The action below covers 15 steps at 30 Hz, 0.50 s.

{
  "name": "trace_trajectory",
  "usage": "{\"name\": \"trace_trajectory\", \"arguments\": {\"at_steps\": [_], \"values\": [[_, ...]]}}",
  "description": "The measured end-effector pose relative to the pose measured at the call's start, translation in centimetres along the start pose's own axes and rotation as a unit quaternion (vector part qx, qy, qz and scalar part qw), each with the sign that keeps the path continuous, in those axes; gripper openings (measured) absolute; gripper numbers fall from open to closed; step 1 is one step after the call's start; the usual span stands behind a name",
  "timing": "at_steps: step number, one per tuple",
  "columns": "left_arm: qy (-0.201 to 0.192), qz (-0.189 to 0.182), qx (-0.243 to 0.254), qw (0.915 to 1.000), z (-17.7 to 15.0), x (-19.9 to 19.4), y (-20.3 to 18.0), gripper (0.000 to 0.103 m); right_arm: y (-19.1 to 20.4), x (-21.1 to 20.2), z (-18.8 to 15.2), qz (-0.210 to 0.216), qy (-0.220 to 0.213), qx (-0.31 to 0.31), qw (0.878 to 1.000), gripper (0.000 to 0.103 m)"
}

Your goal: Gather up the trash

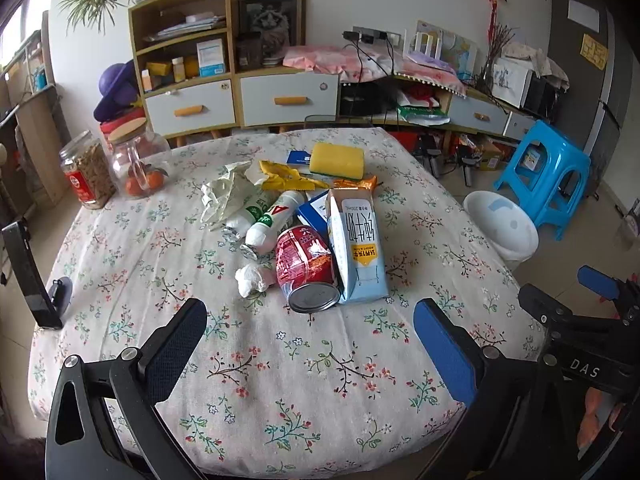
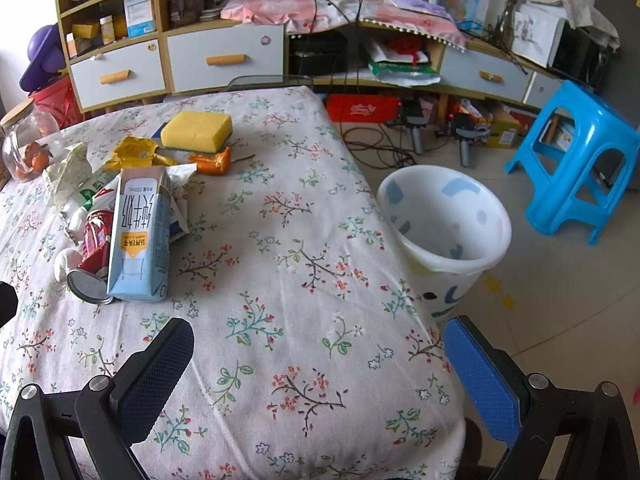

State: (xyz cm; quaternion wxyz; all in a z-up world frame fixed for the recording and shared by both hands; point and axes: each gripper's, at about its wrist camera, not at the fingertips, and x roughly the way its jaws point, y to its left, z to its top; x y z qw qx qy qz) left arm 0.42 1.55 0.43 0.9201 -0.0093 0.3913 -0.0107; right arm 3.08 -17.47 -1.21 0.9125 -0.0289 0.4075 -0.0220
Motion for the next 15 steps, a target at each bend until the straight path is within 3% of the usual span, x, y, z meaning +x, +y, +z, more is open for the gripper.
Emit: {"name": "trace_trajectory", "arguments": {"at_steps": [15], "values": [[0.004,0.002,-0.001,1.0000,-0.16,0.23,0.36,0.103,-0.08,0.11,-0.02,0.000,0.001,0.001,1.000,0.103]]}}
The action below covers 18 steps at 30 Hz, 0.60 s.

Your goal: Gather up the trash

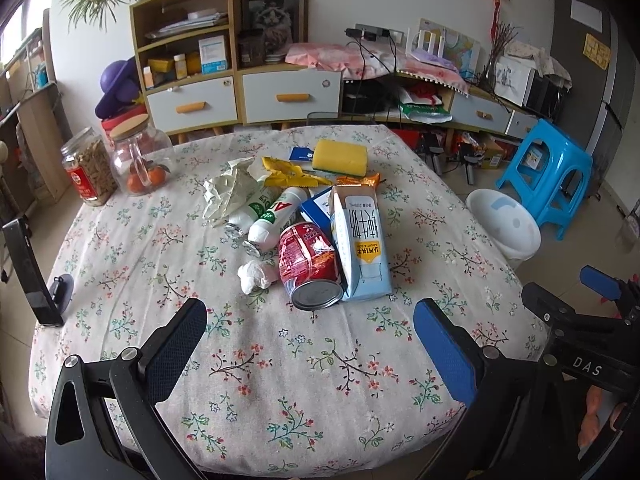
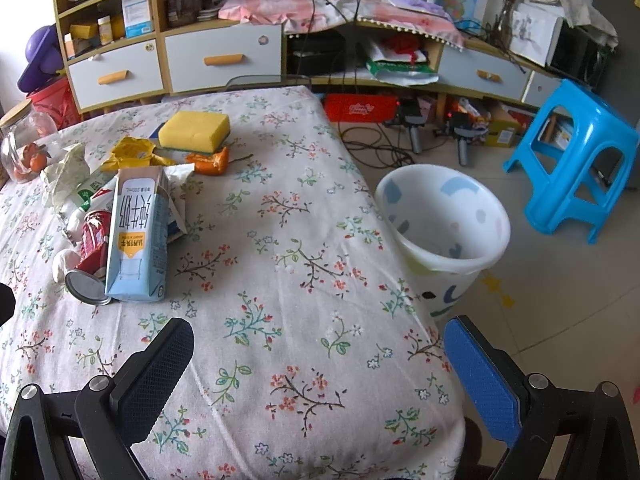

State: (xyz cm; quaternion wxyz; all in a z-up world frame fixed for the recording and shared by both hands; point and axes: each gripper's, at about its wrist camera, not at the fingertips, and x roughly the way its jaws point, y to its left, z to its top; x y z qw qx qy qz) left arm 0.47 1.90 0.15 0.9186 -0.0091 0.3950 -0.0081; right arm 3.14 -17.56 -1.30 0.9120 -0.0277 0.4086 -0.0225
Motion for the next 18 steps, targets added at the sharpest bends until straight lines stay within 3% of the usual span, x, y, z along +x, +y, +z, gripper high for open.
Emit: {"name": "trace_trajectory", "arguments": {"at_steps": [18], "values": [[0.002,0.001,0.000,1.0000,-0.21,0.06,0.03,0.103,0.08,0.16,-0.12,0.001,0.002,0.005,1.000,0.103]]}}
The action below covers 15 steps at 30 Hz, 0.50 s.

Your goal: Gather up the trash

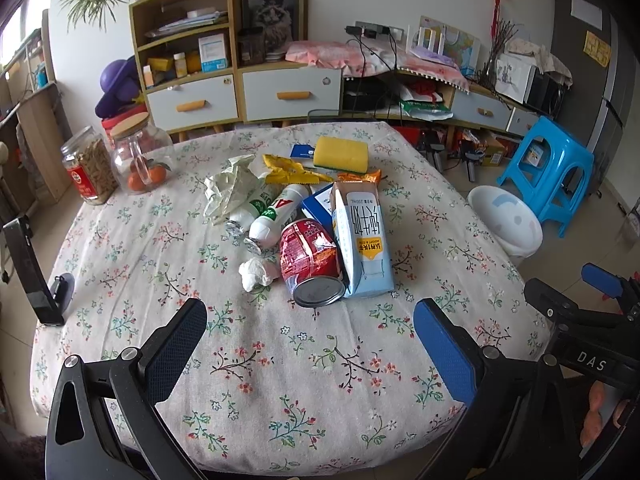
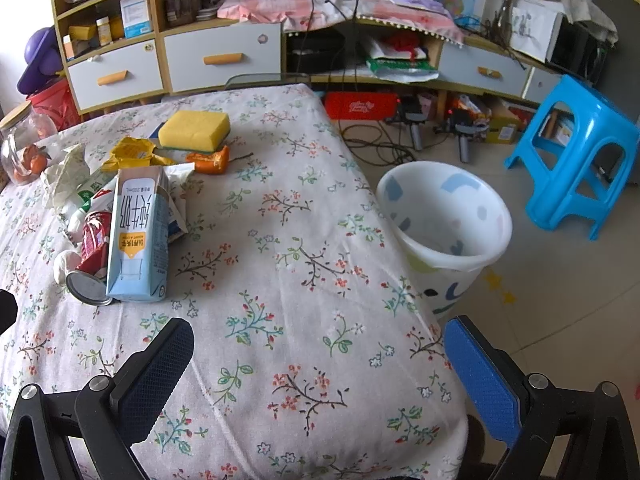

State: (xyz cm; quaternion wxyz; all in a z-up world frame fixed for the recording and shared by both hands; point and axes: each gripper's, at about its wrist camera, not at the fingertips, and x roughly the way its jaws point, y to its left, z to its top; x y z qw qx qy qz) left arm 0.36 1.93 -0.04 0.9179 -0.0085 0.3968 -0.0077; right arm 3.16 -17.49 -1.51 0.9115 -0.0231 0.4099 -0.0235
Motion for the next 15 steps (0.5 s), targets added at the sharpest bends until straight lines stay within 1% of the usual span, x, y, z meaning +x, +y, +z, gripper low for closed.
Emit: {"name": "trace_trajectory", "arguments": {"at_steps": [15], "values": [[0.001,0.000,0.000,1.0000,-0.15,-0.01,0.08,0.103,-0.17,-0.01,-0.04,0.001,0.001,0.006,1.000,0.103]]}}
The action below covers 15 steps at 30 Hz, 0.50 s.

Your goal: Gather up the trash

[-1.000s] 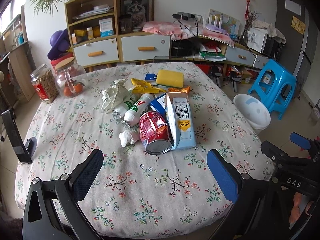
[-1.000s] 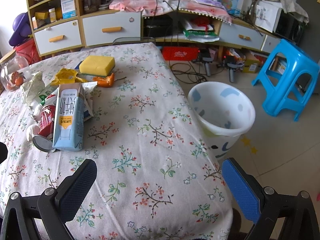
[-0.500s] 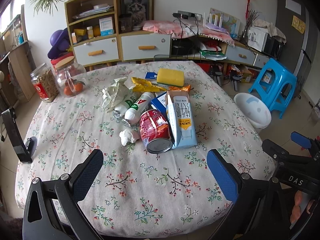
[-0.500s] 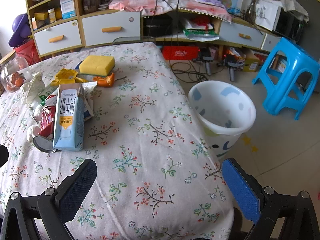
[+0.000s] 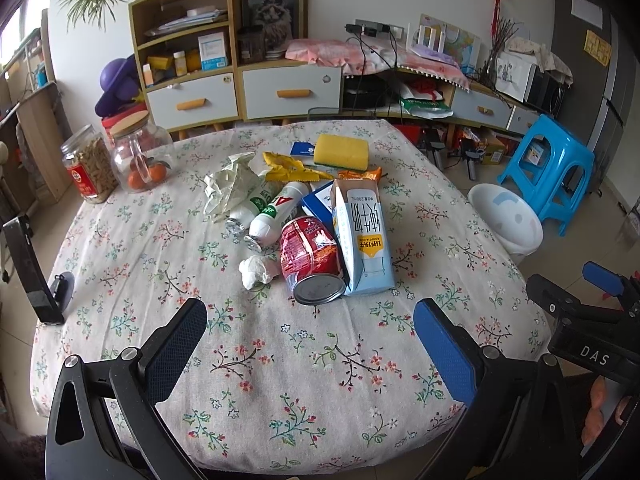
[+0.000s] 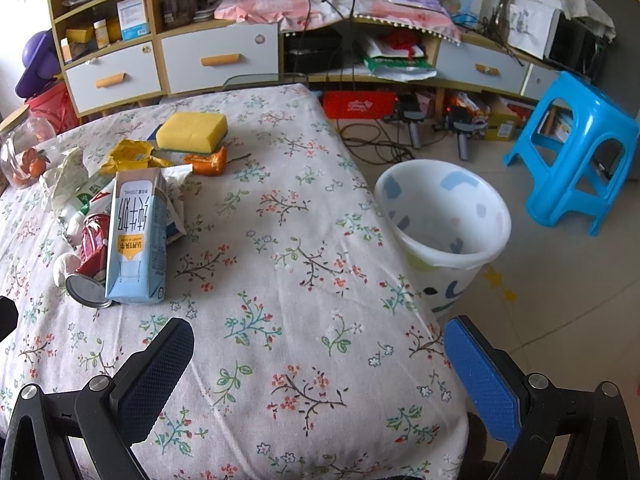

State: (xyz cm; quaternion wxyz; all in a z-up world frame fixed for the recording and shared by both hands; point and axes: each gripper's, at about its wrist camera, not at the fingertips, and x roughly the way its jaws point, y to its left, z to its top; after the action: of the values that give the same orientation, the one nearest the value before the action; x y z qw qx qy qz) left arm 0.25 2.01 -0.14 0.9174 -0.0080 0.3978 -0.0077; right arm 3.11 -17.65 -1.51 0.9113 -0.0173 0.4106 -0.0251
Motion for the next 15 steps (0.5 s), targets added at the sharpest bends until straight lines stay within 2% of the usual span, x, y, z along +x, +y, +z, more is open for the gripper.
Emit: {"name": "trace_trajectory", "arguments": {"at_steps": [15], "values": [[0.006,-0.002,-0.002,1.0000,-0.36,0.22,0.16,0.103,-0.02,0.08,0.04,0.000,0.002,0.001,1.000,0.103]]}}
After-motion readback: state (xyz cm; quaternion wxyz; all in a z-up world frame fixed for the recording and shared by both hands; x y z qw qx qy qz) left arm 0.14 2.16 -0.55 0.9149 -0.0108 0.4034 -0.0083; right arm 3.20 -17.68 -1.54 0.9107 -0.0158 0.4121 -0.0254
